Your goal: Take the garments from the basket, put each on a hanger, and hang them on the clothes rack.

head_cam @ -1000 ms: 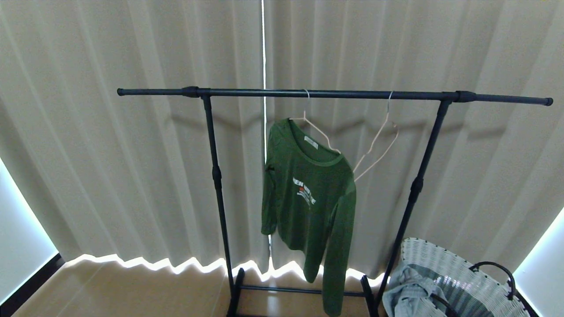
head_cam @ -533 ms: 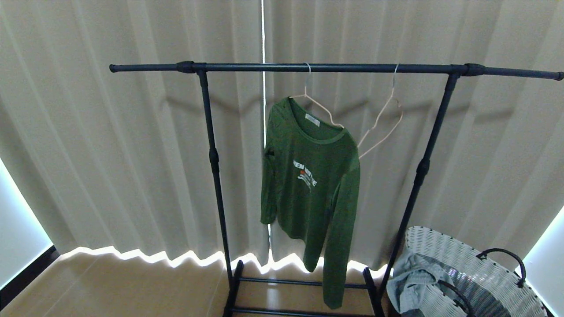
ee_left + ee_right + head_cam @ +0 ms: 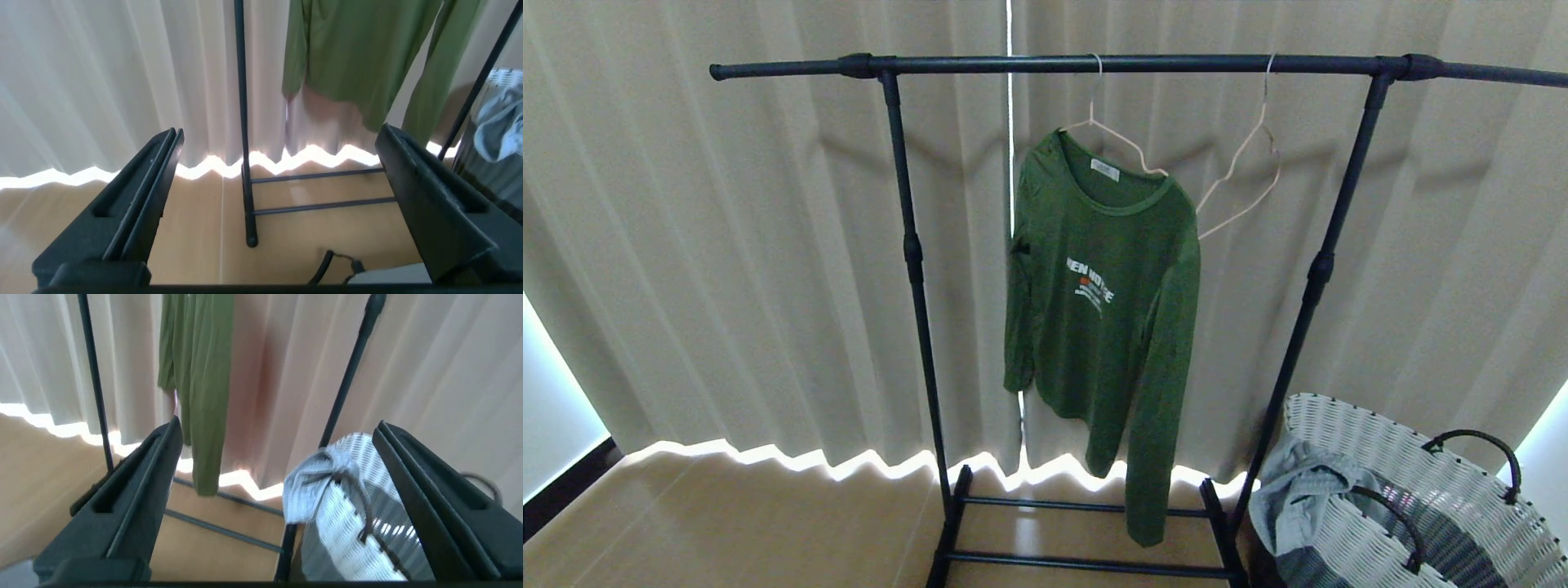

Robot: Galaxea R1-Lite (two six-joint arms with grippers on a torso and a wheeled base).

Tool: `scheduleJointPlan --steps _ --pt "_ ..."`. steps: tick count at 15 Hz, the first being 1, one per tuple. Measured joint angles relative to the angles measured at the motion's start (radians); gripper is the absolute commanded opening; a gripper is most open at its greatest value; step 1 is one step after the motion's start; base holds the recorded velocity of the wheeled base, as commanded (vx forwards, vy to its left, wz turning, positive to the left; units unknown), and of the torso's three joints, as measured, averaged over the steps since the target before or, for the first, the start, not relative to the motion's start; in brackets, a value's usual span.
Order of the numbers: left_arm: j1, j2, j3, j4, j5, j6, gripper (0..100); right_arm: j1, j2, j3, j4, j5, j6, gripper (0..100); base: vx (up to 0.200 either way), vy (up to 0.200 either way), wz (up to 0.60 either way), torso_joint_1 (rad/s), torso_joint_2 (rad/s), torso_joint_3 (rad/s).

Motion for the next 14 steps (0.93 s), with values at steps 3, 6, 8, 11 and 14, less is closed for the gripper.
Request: scheduleJointPlan --steps 3,6,8,11,14 --pt "0.000 0.000 0.000 0.000 0.000 0.000 100 0.000 0.000 0.000 -0.001 0.000 0.000 100 0.000 0.000 0.00 -0.137 0.45 0.320" --pt "0.000 0.000 0.000 0.000 0.000 0.000 100 0.000 0.000 0.000 0.000 0.000 0.000 100 0.000 0.000 0.00 -0.080 0.29 0.199" --pt "0.000 0.000 0.000 0.000 0.000 0.000 100 0.000 0.000 0.000 -0.001 0.000 0.000 100 0.000 0.000 0.00 -0.017 0.08 0.039" --pt "0.000 0.000 0.000 0.000 0.000 0.000 100 0.000 0.000 0.000 -0.001 0.000 0.000 100 0.000 0.000 0.00 0.000 0.00 0.000" --pt "0.000 0.000 0.000 0.000 0.000 0.000 100 0.000 0.000 0.000 -0.003 0.000 0.000 100 0.000 0.000 0.00 0.000 0.00 0.000"
